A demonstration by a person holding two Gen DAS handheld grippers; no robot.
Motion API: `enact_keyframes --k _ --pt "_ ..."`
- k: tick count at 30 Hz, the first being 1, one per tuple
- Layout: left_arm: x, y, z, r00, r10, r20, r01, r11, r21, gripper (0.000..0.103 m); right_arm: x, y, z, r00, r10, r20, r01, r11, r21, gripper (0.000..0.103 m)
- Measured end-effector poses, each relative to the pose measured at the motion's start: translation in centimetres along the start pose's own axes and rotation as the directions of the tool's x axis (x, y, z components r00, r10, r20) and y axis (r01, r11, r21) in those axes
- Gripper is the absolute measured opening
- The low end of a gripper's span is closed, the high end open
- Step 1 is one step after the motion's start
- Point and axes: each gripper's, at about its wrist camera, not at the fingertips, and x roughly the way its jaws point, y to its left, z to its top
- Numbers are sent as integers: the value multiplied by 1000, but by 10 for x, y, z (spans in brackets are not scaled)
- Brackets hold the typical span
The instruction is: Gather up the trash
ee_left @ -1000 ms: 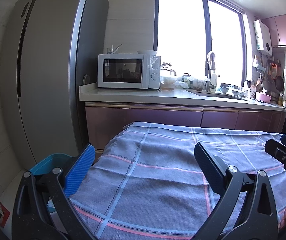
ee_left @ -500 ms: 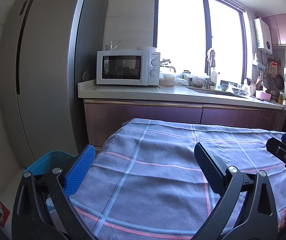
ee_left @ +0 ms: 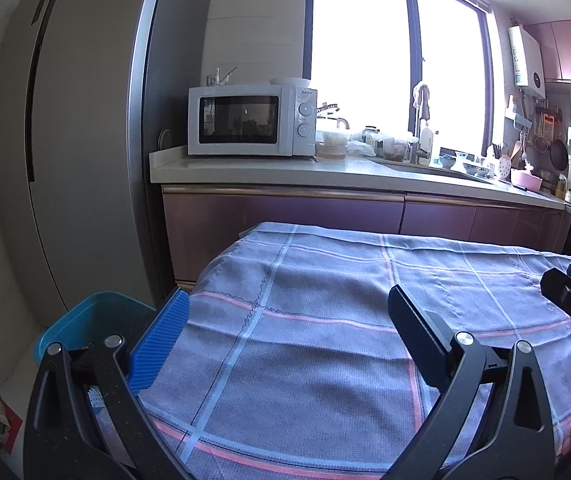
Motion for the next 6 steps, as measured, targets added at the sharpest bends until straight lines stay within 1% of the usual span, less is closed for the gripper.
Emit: enact_keyframes --k 2,4,6 --pt "13 -1 -1 998 -24 -56 24 1000 -5 97 3 -5 -1 1000 -8 -15 8 1000 2 96" --pt "28 -4 -3 994 -28 -106 29 1000 4 97 7 -12 -3 999 -26 -40 26 1000 2 96" --pt "48 -6 -4 984 -50 -173 51 999 5 97 11 -22 -4 996 -52 -72 52 999 0 96"
